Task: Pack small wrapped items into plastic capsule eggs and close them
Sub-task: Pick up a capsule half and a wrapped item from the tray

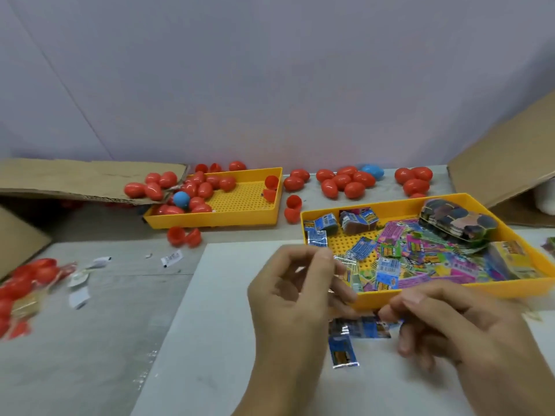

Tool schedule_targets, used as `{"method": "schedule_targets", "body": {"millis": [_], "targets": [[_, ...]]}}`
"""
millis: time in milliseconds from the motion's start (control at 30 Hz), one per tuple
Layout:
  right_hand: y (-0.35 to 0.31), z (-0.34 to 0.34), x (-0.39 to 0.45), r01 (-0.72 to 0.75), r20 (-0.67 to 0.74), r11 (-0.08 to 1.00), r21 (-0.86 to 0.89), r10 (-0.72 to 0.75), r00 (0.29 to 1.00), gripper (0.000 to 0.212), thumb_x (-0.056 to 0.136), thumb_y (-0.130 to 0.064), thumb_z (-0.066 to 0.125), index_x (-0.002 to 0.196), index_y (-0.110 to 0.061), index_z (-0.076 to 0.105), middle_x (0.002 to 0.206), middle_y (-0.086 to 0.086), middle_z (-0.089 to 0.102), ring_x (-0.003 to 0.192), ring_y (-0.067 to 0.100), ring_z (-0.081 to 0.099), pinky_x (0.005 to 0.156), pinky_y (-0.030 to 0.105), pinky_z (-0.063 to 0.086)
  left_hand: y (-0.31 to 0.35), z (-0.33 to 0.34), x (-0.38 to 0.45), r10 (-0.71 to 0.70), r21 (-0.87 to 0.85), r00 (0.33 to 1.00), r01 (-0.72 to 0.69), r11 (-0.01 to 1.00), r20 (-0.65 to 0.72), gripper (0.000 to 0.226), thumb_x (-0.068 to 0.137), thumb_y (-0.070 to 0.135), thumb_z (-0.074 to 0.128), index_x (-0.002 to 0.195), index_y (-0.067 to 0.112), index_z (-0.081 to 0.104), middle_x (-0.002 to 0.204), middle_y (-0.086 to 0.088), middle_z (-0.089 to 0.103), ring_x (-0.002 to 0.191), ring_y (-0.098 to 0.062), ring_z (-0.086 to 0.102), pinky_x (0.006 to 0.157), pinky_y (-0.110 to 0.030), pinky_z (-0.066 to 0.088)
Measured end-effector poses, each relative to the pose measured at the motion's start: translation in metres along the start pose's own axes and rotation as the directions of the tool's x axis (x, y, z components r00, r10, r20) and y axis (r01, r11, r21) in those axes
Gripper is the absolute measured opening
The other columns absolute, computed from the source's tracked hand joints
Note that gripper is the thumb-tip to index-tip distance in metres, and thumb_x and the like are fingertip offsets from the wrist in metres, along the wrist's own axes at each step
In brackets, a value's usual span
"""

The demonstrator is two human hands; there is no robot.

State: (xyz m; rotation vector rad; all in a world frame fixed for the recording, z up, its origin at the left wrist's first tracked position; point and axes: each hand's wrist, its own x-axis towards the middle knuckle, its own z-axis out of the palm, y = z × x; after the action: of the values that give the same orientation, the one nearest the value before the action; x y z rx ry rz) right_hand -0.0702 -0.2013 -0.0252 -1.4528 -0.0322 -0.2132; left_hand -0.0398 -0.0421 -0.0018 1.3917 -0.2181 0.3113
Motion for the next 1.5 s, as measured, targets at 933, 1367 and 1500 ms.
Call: {"method": "schedule_targets", "body": {"millis": [933,1367,1500], "targets": [[-0.005,0.000,0.002,-0.089,0.041,0.995,0.040,0.087,0.995,0.024,0.078,-0.035,0.063,0.072,-0.014,0.075,0.071,0.013,0.073,0.051,0.020,0.062,0.044,0.022,0.044,0.013,-0.031,0.110,0.158,0.459,0.936,-0.296,0.838,0.315,0.038,0.100,0.026,0.052,0.138,0.019,0.054,0.102,-0.008,0.068,0.088,-0.020,0.071,0.077,-0.030,0.058],[-0.013,0.004,-0.014,-0.106,-0.149,0.994,-0.011,0.103,0.983,0.060,0.073,-0.071,0.061,0.053,-0.014,0.060,0.046,-0.004,0.045,0.044,0.012,0.044,0.045,0.020,0.037,-0.002,0.014,-0.041,-0.055,0.092,0.933,0.024,0.995,0.355,0.029,0.077,0.033,0.074,0.105,0.027,0.071,0.096,-0.001,0.071,0.082,-0.014,0.069,0.075,-0.025,0.055],[-0.011,0.003,-0.011,-0.080,-0.149,0.997,-0.022,0.076,0.986,0.057,0.074,-0.068,0.060,0.053,-0.015,0.062,0.046,0.002,0.048,0.040,0.009,0.042,0.039,0.016,0.034,-0.004,0.014,-0.038,-0.096,0.059,0.937,0.080,0.995,0.337,0.027,0.082,0.023,0.076,0.108,0.030,0.073,0.091,-0.013,0.069,0.070,-0.018,0.070,0.068,-0.022,0.056]]}}
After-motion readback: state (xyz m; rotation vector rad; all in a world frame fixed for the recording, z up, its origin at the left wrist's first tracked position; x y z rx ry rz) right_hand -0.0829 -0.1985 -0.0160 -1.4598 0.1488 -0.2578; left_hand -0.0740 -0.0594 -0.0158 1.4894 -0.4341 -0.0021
